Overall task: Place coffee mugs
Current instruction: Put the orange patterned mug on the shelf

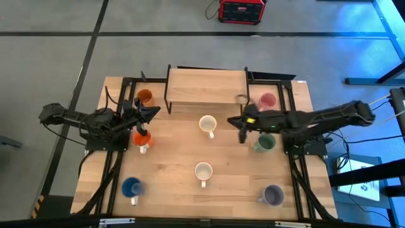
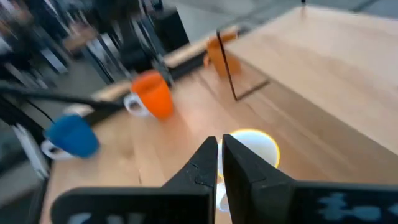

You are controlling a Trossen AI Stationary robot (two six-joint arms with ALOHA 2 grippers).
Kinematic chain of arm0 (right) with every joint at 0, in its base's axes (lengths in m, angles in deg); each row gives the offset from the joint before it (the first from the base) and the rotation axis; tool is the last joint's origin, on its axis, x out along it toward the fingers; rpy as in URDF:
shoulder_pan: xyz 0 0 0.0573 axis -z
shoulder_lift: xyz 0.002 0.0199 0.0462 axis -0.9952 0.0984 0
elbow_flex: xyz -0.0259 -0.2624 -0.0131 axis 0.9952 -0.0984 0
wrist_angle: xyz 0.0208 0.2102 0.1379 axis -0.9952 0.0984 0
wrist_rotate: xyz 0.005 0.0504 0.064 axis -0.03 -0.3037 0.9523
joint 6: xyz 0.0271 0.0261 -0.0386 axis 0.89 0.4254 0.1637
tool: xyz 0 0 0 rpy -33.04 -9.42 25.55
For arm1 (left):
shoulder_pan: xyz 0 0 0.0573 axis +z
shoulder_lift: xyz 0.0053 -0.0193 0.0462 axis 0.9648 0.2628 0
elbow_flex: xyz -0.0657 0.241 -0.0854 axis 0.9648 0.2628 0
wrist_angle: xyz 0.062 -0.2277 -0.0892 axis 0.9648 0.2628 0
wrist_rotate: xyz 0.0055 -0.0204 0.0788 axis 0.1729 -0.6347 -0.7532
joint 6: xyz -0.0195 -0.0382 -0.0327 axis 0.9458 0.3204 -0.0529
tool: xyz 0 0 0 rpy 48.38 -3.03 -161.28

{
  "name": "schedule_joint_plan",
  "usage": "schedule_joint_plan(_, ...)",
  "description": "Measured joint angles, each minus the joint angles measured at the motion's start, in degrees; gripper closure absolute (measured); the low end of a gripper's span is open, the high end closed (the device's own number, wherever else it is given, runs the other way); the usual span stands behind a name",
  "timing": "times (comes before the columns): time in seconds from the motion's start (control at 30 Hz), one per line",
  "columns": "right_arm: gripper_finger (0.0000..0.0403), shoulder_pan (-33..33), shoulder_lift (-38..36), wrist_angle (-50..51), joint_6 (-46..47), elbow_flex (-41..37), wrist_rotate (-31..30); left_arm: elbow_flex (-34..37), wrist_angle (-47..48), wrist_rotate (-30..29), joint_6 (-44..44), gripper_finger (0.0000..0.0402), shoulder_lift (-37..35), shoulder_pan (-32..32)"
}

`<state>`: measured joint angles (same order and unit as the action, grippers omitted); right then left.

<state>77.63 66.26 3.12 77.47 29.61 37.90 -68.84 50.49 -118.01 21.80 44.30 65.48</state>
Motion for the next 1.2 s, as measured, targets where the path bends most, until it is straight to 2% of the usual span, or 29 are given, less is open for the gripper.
schedule_joint_plan(0.2,0.0384,-0.01,14.12,16.44,4.38,15.75,2.01,0.00,0.24,0.07,-0.02,0.0400,0.00,0.00)
schedule_joint_plan(0.33,0.0338,-0.09,21.32,25.30,11.34,22.76,2.38,0.00,0.24,0.21,0.02,0.0400,0.00,0.00)
schedule_joint_plan(0.57,0.0216,-0.13,29.67,27.65,24.79,24.54,4.31,0.00,0.24,0.32,0.11,0.0400,0.00,0.00)
schedule_joint_plan(0.73,0.0168,-1.84,34.22,26.38,27.87,24.36,2.76,0.00,0.21,0.25,0.13,0.0400,-0.02,-0.02)
schedule_joint_plan(0.83,0.0163,-2.92,36.00,25.26,29.59,24.36,1.09,0.00,0.22,0.15,0.13,0.0400,-0.02,-0.02)
schedule_joint_plan(1.1,0.0192,-4.94,39.54,25.49,34.89,24.36,-11.35,0.00,0.22,-2.07,-0.01,0.0400,-0.02,0.00)
schedule_joint_plan(1.2,0.0203,-4.96,41.55,23.99,34.93,24.36,-11.86,0.00,0.22,-2.45,0.00,0.0400,-0.02,0.00)
